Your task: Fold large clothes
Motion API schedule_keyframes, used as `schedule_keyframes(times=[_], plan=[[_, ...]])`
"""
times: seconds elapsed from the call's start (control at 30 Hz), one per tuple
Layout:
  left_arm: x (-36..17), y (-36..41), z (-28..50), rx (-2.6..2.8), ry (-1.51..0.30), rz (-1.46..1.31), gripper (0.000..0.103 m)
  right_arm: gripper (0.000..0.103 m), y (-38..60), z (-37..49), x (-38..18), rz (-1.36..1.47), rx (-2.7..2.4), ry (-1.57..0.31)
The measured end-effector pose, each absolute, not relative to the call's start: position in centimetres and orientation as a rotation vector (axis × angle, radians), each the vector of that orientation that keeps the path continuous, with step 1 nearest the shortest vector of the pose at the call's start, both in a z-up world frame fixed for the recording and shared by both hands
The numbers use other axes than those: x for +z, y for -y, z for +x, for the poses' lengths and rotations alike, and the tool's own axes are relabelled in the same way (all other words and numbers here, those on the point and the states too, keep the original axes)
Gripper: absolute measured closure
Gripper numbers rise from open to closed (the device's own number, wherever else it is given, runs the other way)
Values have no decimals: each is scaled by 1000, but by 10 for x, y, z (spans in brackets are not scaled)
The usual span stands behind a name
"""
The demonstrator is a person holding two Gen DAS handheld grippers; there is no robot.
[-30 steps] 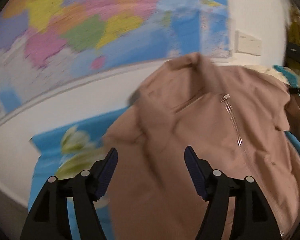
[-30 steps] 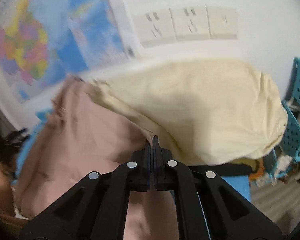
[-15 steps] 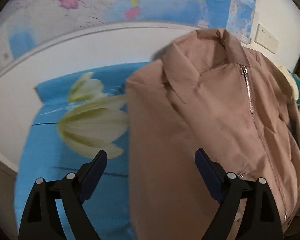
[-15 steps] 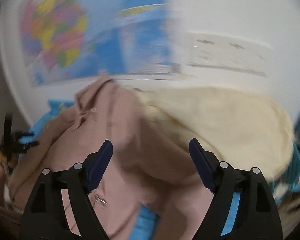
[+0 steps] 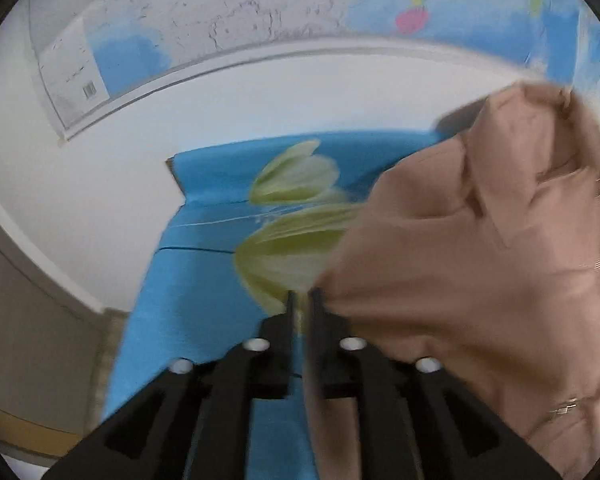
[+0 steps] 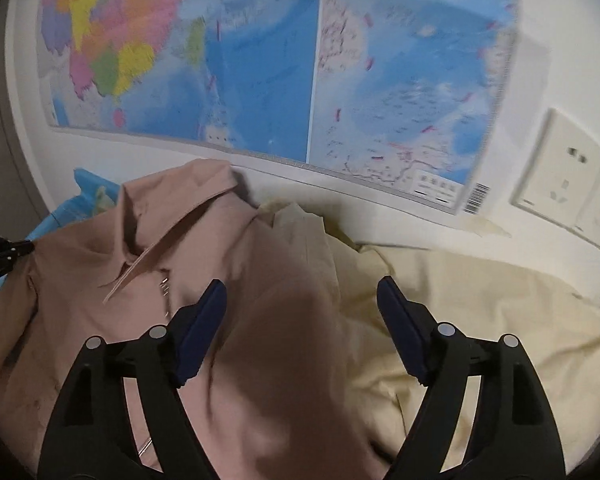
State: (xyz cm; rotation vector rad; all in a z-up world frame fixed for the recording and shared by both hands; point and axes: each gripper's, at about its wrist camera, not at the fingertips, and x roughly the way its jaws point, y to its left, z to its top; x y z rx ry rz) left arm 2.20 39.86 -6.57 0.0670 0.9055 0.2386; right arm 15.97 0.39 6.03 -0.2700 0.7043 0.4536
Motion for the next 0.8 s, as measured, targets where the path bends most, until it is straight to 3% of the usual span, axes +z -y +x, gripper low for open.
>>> schedule_keyframes(times=[0.17, 0.23, 0.37, 0.5, 0.53, 0.67, 0.8], plan=[[-43, -375, 26, 183, -807, 83, 69, 30, -22, 179, 43, -361, 449, -749], [-31, -354, 32, 129, -748, 112, 69, 72, -23, 181, 41, -362, 476, -764], [-6, -293, 39, -65, -644, 173, 69, 87, 2, 180, 68, -194, 533, -730], [4, -241, 63, -268, -634, 162, 69, 87, 22, 191, 65, -96, 536, -773], [3, -229, 72, -305, -636, 161, 69, 83, 21, 195, 58, -110, 520, -796], [-9, -197, 113, -397, -711, 111, 67, 46, 26, 193, 53, -66, 470, -814], [-20, -187, 136, -425, -745, 32, 73, 45, 18, 178, 76, -104, 481, -736]])
